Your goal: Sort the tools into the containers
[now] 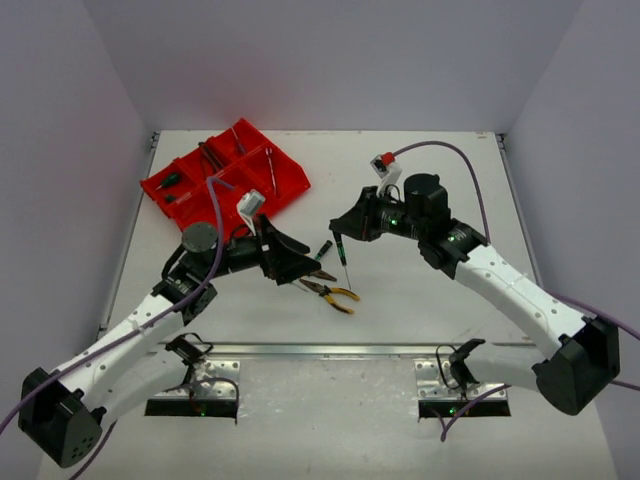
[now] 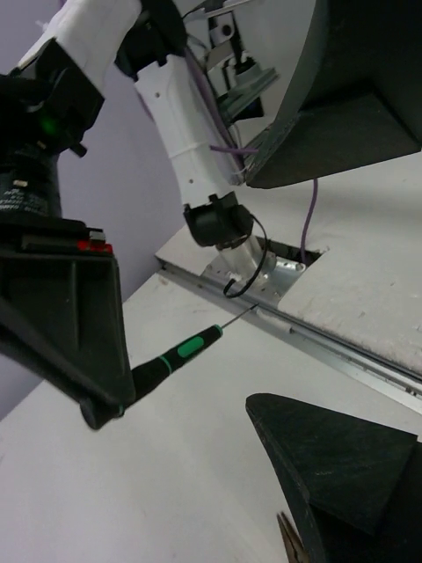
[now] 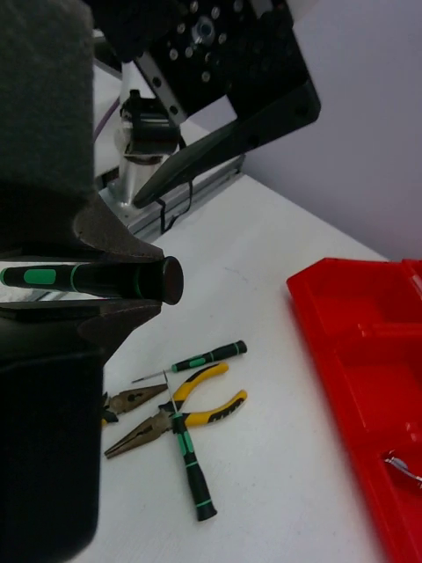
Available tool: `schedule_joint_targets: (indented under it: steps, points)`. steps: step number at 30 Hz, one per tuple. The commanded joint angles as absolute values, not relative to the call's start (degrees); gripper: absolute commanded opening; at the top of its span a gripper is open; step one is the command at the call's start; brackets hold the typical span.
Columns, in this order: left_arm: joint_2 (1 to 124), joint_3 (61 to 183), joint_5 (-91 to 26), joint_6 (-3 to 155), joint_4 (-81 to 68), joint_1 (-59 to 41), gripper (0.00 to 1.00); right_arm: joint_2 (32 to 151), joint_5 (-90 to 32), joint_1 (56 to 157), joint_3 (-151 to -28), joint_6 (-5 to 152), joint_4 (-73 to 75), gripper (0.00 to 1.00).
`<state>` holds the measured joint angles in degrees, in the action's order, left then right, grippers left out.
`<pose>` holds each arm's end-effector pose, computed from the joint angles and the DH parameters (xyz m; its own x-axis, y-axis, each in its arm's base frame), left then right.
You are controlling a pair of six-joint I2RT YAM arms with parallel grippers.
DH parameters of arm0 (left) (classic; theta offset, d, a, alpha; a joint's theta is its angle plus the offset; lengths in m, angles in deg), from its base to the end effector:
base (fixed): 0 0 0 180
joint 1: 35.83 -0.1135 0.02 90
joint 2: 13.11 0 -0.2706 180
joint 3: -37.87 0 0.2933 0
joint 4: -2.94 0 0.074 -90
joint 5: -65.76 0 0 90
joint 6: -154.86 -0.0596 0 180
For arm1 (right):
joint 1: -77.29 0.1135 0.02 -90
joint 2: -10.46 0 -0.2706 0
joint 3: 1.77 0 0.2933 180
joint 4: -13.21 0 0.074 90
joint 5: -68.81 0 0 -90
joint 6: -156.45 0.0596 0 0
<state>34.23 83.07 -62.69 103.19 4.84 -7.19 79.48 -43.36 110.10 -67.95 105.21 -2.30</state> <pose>0.2020 -0.1525 0.3010 -0.5741 -0.2399 -0.7828 0.7203 0.3066 -0.6222 0.2725 0.2024 0.3110 -0.7089 0.2328 -0.6657 -0.4604 0.5624 0.6869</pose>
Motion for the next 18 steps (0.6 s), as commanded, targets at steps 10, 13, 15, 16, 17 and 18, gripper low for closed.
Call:
schedule_joint_targets:
  steps: [10, 13, 15, 16, 17, 18]
  points:
    - [45.16, 85.46, -56.04, 103.09, 22.05, 0.86, 0.90, 72.27, -46.18, 110.16, -64.02, 118.26, 10.34, 0.00]
    - [47.62, 87.43, -54.54, 103.24, 22.89, 1.47, 0.83, 72.35, -47.73, 110.18, -62.95, 120.81, 13.82, 0.00]
    - [49.74, 88.84, -54.27, 103.75, 23.37, 1.97, 0.74, 72.47, -48.21, 110.24, -62.73, 122.23, 15.01, 0.00]
    - [50.86, 89.54, -54.14, 104.02, 23.74, 2.23, 0.70, 72.51, -48.38, 110.25, -62.59, 122.73, 15.70, 0.00]
    - [51.47, 89.89, -54.22, 104.38, 24.40, 2.34, 0.65, 72.52, -48.54, 110.25, -62.44, 123.05, 16.56, 0.00]
    - [52.00, 90.19, -54.31, 104.79, 25.72, 2.50, 0.52, 72.61, -48.62, 110.25, -62.45, 123.56, 16.88, 0.00]
